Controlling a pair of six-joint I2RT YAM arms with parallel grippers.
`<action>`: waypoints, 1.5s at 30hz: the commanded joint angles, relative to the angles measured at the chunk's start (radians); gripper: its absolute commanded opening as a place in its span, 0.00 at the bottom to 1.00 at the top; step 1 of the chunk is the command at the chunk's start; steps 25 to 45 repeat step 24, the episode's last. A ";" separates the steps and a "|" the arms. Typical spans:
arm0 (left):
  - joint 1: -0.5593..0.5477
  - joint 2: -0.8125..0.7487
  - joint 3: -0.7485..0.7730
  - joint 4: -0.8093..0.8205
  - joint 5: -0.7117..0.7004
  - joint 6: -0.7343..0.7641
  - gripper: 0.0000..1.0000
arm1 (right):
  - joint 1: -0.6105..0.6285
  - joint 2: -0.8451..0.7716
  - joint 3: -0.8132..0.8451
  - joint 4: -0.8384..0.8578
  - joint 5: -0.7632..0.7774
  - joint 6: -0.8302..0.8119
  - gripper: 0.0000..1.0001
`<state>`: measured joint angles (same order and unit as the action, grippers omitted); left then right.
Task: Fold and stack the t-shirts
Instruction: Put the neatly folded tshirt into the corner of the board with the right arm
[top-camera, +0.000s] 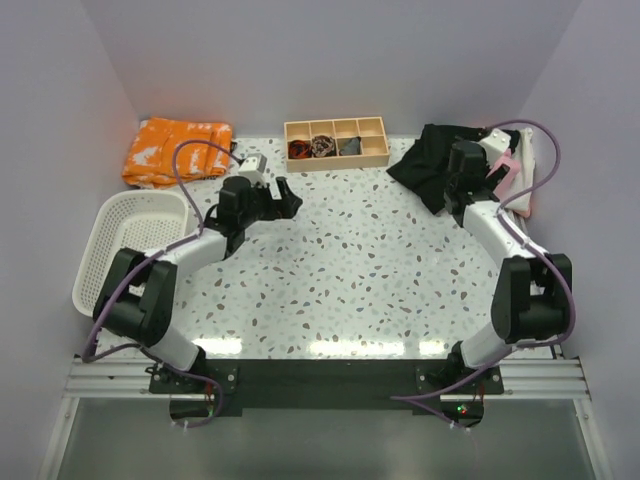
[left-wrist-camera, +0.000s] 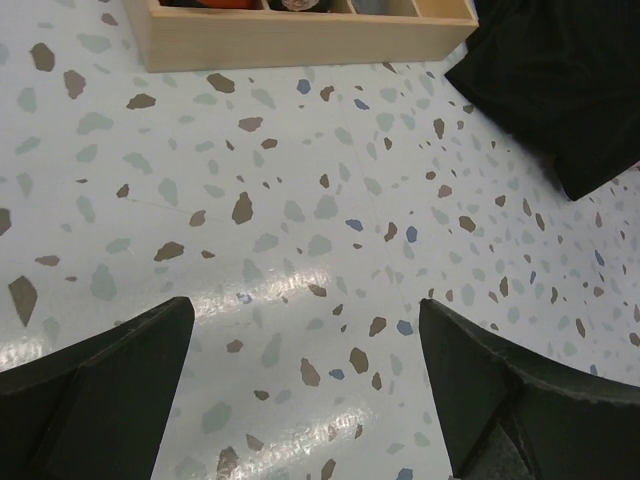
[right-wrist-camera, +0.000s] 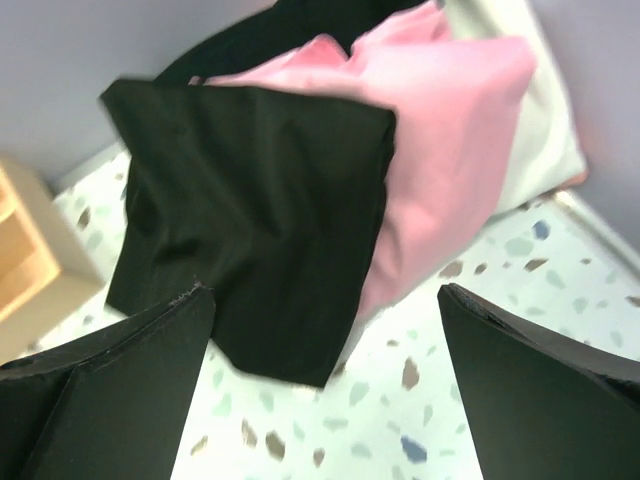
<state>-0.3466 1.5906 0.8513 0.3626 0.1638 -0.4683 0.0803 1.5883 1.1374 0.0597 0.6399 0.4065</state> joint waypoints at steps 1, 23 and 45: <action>0.003 -0.110 -0.061 -0.042 -0.206 -0.007 1.00 | 0.027 -0.122 -0.062 -0.090 -0.242 0.058 0.99; -0.078 -0.747 -0.317 -0.209 -0.622 0.037 1.00 | 0.329 -0.530 -0.453 -0.149 -0.481 -0.141 0.99; -0.080 -0.783 -0.330 -0.205 -0.642 0.036 1.00 | 0.334 -0.545 -0.449 -0.152 -0.452 -0.114 0.99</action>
